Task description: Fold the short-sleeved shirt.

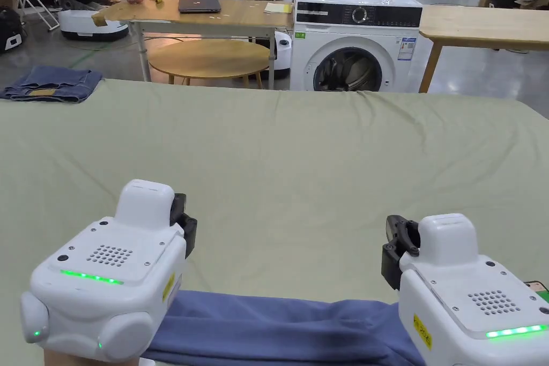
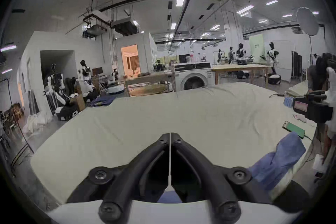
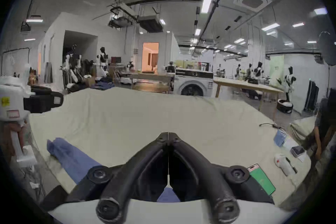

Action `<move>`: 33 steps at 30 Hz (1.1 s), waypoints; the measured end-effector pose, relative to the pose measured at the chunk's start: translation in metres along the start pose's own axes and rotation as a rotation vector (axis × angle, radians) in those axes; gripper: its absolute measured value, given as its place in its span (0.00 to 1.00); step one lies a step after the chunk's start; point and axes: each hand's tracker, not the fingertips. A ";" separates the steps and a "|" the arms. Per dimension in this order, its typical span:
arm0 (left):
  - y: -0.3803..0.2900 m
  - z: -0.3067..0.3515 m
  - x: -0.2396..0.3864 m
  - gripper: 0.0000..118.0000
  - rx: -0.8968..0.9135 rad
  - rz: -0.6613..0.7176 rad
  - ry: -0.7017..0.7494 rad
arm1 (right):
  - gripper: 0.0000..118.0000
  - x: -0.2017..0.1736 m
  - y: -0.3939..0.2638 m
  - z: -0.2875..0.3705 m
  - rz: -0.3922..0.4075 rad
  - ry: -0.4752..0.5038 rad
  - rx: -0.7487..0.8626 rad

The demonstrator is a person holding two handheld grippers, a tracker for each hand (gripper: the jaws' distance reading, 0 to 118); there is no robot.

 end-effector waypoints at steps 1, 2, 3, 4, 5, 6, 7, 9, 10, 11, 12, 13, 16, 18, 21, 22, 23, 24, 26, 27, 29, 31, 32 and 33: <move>-0.002 0.001 -0.004 0.00 -0.011 0.011 -0.004 | 0.00 0.000 0.000 0.000 -0.005 0.000 -0.007; -0.006 0.002 -0.012 0.00 -0.017 0.033 0.003 | 0.00 0.000 -0.001 0.000 -0.003 -0.004 -0.004; -0.012 0.003 -0.026 0.00 -0.025 0.089 0.011 | 0.00 0.000 -0.001 0.000 0.002 -0.010 -0.003; -0.018 0.004 -0.039 0.00 -0.036 0.142 0.017 | 0.00 -0.003 -0.003 0.000 0.004 -0.011 -0.005; -0.029 0.005 -0.060 0.00 -0.071 0.219 0.024 | 0.00 -0.001 -0.004 0.000 0.000 -0.008 -0.008; -0.041 0.004 -0.079 0.00 -0.100 0.283 0.042 | 0.00 -0.001 -0.004 0.001 -0.007 -0.004 -0.011; -0.055 0.005 -0.098 0.00 -0.139 0.356 0.063 | 0.00 0.000 -0.005 0.001 -0.012 -0.003 -0.014; -0.088 0.012 -0.139 0.37 -0.164 0.513 0.057 | 0.00 -0.004 -0.011 0.000 -0.018 0.006 -0.029; -0.101 0.010 -0.155 0.82 -0.198 0.578 0.039 | 0.00 -0.005 -0.012 -0.001 -0.017 0.008 -0.034; -0.118 0.011 -0.171 1.00 -0.235 0.673 0.014 | 0.00 -0.006 -0.014 -0.002 -0.015 0.011 -0.040; -0.134 0.016 -0.183 1.00 -0.221 0.766 -0.012 | 0.00 -0.010 -0.018 -0.004 -0.014 0.017 -0.050; -0.146 0.022 -0.193 1.00 -0.227 0.851 -0.017 | 0.00 -0.011 -0.019 -0.005 -0.015 0.023 -0.058; -0.182 0.025 -0.214 1.00 -0.228 1.057 -0.070 | 0.00 -0.017 -0.024 -0.007 -0.015 0.034 -0.073; -0.202 0.016 -0.206 1.00 -0.285 1.203 -0.210 | 0.00 -0.019 -0.024 -0.008 -0.016 0.043 -0.082; -0.222 -0.007 -0.199 1.00 -0.236 1.284 -0.415 | 0.00 -0.021 -0.026 -0.008 -0.018 0.051 -0.086; -0.220 -0.013 -0.197 1.00 -0.244 1.303 -0.437 | 0.00 -0.022 -0.025 -0.008 -0.020 0.052 -0.086; -0.222 -0.021 -0.193 1.00 -0.244 1.378 -0.479 | 0.00 -0.023 -0.025 -0.008 -0.025 0.054 -0.086; -0.228 -0.030 -0.187 1.00 -0.238 1.461 -0.516 | 0.00 -0.022 -0.026 -0.008 -0.030 0.058 -0.087; -0.222 -0.036 -0.173 0.96 -0.226 1.502 -0.480 | 0.00 -0.023 -0.026 -0.007 -0.032 0.057 -0.088; -0.223 -0.040 -0.168 0.85 -0.250 1.506 -0.402 | 0.00 -0.024 -0.027 -0.006 -0.032 0.059 -0.089; -0.222 -0.043 -0.157 0.24 -0.329 1.468 -0.264 | 0.00 -0.024 -0.028 -0.005 -0.030 0.062 -0.092; -0.217 -0.041 -0.156 0.06 -0.294 1.440 -0.270 | 0.00 -0.024 -0.028 -0.004 -0.023 0.061 -0.095; -0.208 -0.038 -0.156 0.06 -0.280 1.445 -0.291 | 0.00 -0.023 -0.029 -0.003 -0.022 0.060 -0.097; -0.206 -0.041 -0.167 0.05 -0.267 1.431 -0.286 | 0.00 -0.022 -0.029 -0.002 -0.022 0.058 -0.097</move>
